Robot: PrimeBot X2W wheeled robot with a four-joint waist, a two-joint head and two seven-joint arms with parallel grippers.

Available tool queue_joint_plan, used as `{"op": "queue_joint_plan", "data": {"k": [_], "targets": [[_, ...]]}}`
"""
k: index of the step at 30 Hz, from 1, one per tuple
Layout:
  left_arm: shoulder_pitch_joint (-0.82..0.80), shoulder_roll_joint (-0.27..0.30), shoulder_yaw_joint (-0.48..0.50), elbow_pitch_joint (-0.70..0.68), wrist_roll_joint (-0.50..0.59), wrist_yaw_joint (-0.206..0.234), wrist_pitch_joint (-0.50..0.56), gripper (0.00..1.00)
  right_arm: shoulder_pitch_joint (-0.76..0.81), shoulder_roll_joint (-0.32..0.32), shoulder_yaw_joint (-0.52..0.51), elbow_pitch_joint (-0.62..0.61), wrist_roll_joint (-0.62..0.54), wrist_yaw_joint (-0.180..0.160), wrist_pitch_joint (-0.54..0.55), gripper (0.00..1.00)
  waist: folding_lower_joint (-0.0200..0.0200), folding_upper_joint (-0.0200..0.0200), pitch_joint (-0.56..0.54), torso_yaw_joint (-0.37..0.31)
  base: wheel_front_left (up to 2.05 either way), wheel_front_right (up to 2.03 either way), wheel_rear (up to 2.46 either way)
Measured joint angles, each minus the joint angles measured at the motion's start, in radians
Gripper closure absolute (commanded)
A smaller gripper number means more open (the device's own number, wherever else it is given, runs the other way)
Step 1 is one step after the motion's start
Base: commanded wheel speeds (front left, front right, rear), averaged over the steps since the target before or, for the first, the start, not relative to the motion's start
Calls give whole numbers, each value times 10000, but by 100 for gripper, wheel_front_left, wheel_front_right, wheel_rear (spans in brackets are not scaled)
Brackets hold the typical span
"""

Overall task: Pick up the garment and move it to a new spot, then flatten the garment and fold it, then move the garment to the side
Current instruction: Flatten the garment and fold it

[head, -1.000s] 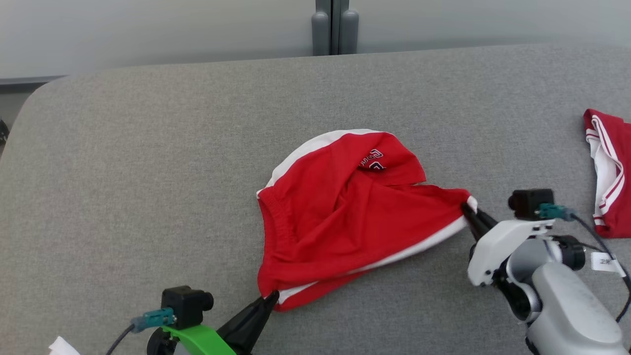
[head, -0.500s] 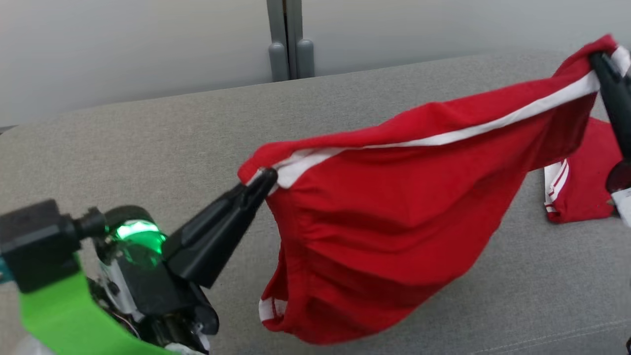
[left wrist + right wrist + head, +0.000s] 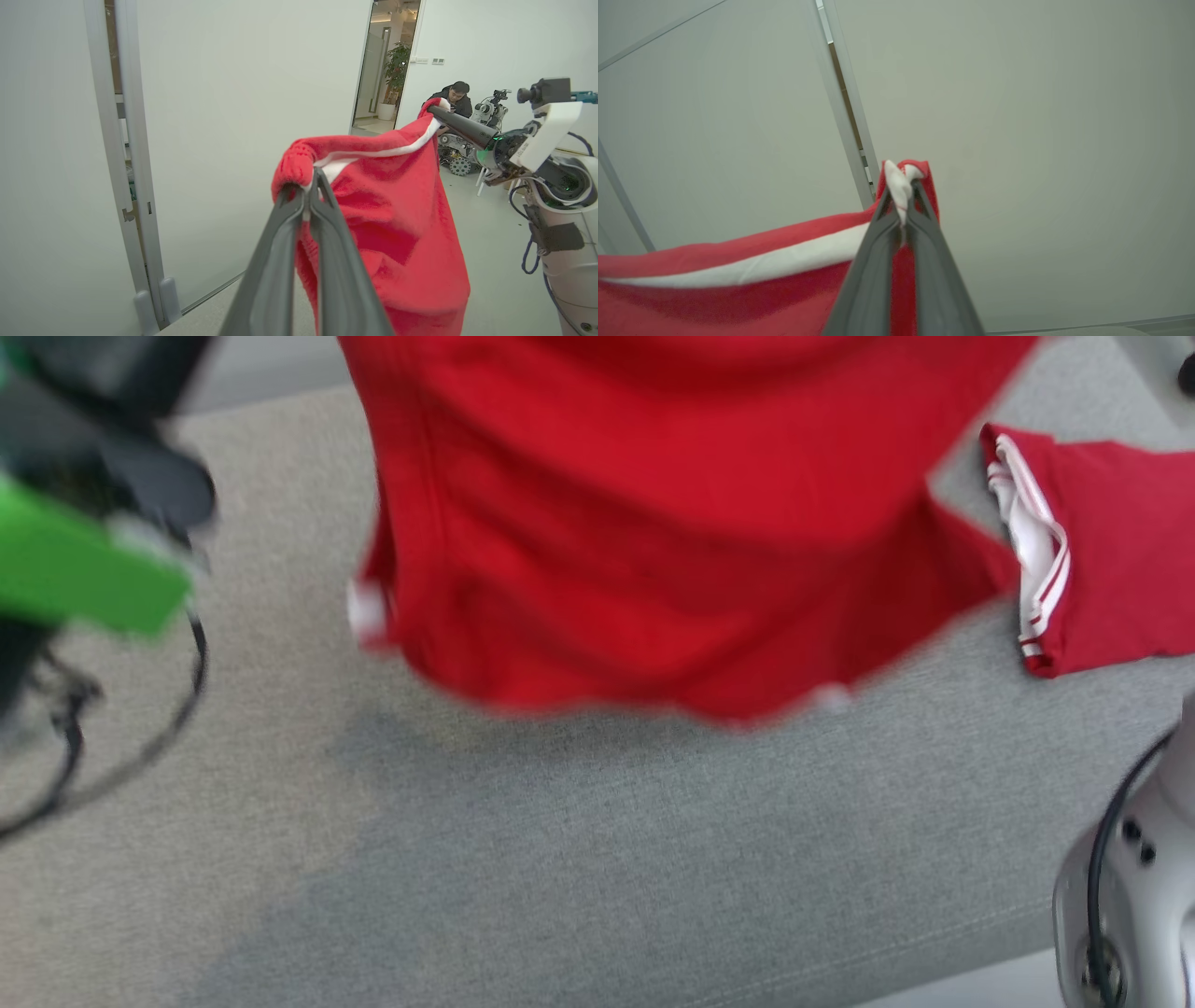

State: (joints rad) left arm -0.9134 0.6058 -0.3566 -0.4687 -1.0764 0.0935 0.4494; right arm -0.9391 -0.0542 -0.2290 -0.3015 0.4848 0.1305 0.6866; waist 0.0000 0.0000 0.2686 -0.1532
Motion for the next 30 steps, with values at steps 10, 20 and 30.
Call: {"op": "queue_joint_plan", "data": {"k": [10, 20, 30], "targets": [[-5775, -1889, -665, 6650, 2604, -1429, -2270, 100, -5472, 58, 199, 6042, -1814, 10, -4148, 100, 2, 0, 2685, 30, 0, 0, 0], [-5499, -2140, -1977, 9952, 3595, -2182, -5225, 100, -4535, 69, 1582, 9332, -1081, 10, -7329, 100, 4, 0, 4424, 132, 0, 0, 0], [8, -1689, -3455, 8819, 2090, -2226, -6755, 100, 1171, -63, 2282, 7451, -531, 15, -8276, 100, 1, 0, 3636, 217, 0, 0, 0]]}}
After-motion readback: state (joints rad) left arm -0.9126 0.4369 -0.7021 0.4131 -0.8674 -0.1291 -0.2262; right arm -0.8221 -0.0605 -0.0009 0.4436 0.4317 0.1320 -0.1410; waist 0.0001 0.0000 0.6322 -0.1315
